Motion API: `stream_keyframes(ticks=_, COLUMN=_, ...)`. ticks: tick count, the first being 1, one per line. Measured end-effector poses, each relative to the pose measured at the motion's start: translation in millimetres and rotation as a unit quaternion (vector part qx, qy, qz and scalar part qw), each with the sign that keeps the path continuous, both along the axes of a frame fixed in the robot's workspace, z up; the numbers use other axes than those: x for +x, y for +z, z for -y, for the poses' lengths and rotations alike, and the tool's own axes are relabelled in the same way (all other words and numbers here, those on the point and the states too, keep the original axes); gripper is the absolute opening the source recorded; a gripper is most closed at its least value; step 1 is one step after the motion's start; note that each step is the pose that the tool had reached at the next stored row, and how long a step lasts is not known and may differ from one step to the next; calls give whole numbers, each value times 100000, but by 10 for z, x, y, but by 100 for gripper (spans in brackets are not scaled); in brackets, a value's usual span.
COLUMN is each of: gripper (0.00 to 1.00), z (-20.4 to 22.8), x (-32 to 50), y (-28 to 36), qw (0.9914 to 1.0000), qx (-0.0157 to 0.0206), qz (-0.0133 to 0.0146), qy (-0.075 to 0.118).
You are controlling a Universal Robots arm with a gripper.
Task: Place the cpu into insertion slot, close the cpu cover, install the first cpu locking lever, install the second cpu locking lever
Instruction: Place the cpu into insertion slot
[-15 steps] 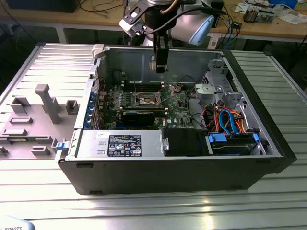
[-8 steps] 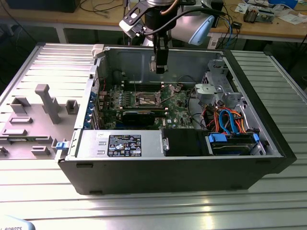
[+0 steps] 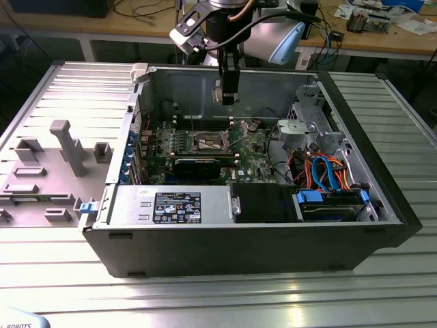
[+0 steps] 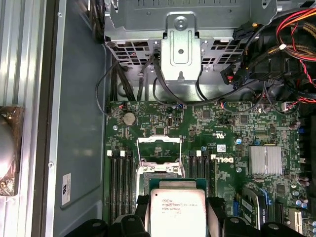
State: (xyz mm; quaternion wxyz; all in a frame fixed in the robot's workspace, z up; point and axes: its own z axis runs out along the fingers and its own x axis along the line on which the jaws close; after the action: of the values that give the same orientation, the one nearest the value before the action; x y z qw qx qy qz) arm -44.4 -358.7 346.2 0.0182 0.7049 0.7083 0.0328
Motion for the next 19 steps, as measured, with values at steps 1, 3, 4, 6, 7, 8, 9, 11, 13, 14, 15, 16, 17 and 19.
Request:
stream_keyframes(ticks=1, gripper=54, z=0, x=-1, y=-8, qw=100000, qx=8, qz=8, qy=-17)
stream_keyframes(ticks=3, gripper=54, z=0, x=-3, y=-29, qw=100000, qx=-1, qz=2, qy=-166)
stream_keyframes(ticks=4, gripper=54, z=0, x=-3, y=-39, qw=100000, qx=2, qz=3, qy=-213)
stream_keyframes(ticks=6, gripper=54, z=0, x=-3, y=-74, qw=100000, qx=-4, qz=0, qy=-247)
stream_keyframes(ticks=7, gripper=54, z=0, x=-3, y=-94, qw=100000, qx=-1, qz=2, qy=-256)
stream_keyframes(ticks=8, gripper=54, z=0, x=-3, y=-106, qw=100000, qx=3, qz=2, qy=-264)
stream_keyframes(ticks=9, gripper=54, z=-1, x=-3, y=-117, qw=100000, qx=0, qz=3, qy=-269)
stream_keyframes(ticks=11, gripper=54, z=-1, x=-3, y=-128, qw=100000, qx=-5, qz=0, qy=-270)
stream_keyframes(ticks=13, gripper=54, z=0, x=-3, y=-134, qw=100000, qx=-4, qz=-1, qy=-270)
stream_keyframes(ticks=14, gripper=54, z=0, x=-3, y=-138, qw=100000, qx=0, qz=2, qy=-271)
stream_keyframes(ticks=15, gripper=54, z=0, x=-3, y=-139, qw=100000, qx=0, qz=2, qy=-271)
stream_keyframes(ticks=16, gripper=54, z=0, x=-3, y=-141, qw=100000, qx=2, qz=3, qy=-268)
stream_keyframes(ticks=17, gripper=54, z=0, x=-3, y=-145, qw=100000, qx=5, qz=4, qy=-269)
stream_keyframes(ticks=19, gripper=54, z=0, x=-3, y=-148, qw=100000, qx=-3, qz=0, qy=-269)
